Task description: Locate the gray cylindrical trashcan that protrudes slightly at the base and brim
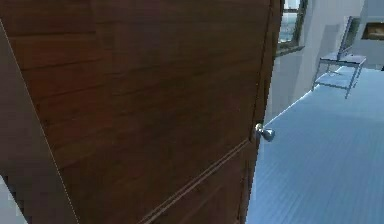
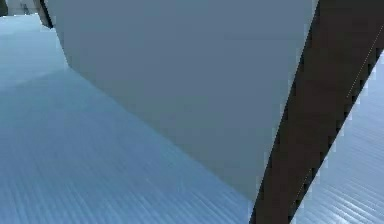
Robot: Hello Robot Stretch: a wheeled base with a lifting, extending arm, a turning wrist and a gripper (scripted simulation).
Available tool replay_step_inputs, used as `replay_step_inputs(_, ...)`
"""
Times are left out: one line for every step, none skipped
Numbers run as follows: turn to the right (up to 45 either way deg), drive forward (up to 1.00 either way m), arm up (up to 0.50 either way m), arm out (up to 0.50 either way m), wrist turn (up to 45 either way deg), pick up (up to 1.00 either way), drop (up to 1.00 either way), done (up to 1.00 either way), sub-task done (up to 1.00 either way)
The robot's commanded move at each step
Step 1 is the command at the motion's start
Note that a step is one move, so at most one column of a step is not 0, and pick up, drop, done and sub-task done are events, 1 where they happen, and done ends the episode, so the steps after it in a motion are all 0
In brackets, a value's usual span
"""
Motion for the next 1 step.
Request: replay_step_inputs(39.0,0.0,0.0,0.0,0.0,0.0,0.0,0.0,0.0)
